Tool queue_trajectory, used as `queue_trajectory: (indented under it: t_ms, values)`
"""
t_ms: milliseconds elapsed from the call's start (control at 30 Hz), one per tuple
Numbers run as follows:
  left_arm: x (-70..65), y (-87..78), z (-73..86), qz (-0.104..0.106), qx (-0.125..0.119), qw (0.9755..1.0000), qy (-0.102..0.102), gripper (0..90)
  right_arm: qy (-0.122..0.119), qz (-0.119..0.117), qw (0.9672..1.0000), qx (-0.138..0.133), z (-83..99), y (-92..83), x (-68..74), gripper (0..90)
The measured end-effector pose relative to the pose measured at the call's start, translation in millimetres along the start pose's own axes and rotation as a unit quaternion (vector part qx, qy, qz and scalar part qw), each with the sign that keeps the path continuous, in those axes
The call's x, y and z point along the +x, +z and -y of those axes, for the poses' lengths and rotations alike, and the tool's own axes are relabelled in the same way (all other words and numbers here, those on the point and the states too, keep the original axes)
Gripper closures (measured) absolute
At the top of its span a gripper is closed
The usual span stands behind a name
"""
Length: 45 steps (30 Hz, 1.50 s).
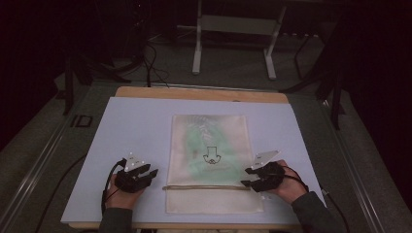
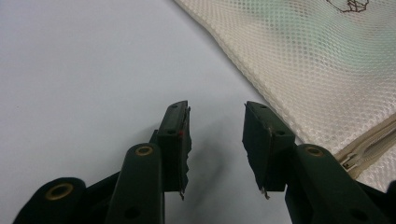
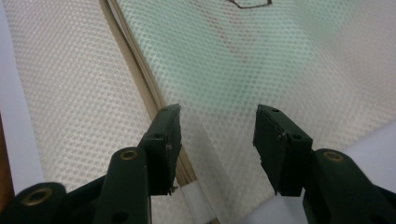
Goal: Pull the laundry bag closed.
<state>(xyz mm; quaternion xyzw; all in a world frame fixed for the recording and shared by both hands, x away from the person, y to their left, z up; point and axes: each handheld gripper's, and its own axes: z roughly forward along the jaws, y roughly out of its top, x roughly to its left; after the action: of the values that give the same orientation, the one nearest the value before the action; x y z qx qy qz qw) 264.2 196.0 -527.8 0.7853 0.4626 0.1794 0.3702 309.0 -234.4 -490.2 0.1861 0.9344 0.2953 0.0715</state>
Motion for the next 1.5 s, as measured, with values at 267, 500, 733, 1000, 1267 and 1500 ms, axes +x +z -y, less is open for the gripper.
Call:
queue_trajectory:
  t_ms: [267, 500, 733, 1000, 1267, 1500]
  values:
    - [-0.9, 0.5, -0.1, 0.0, 0.002, 1.0, 0.003, 60.2, -0.014, -0.007, 0.9999, 0.001, -10.7, 3.0, 2.6, 50.6]
    - [-1.2, 0.6, -0.2, 0.001, 0.003, 1.0, 0.004, 60.2, -0.024, -0.012, 0.9996, 0.001, -18.3, 5.8, 5.3, 49.6]
    - [-1.1, 0.4, -0.1, 0.001, 0.003, 1.0, 0.006, 60.2, -0.032, -0.02, 0.9993, 0.0, -27.7, 8.5, 8.6, 48.9]
    - [-1.4, 0.4, -0.1, 0.0, 0.004, 1.0, 0.007, 60.2, -0.038, -0.027, 0.9989, -0.002, -36.4, 12.8, 11.7, 47.5]
    - [-1.4, 0.7, -0.2, 0.001, 0.005, 1.0, 0.008, 60.1, -0.044, -0.037, 0.9983, -0.005, -45.0, 17.1, 15.5, 46.1]
    - [-1.6, 0.8, -0.3, 0.002, 0.006, 0.9999, 0.009, 60.1, -0.056, -0.04, 0.9976, -0.001, -51.9, 22.9, 20.0, 44.2]
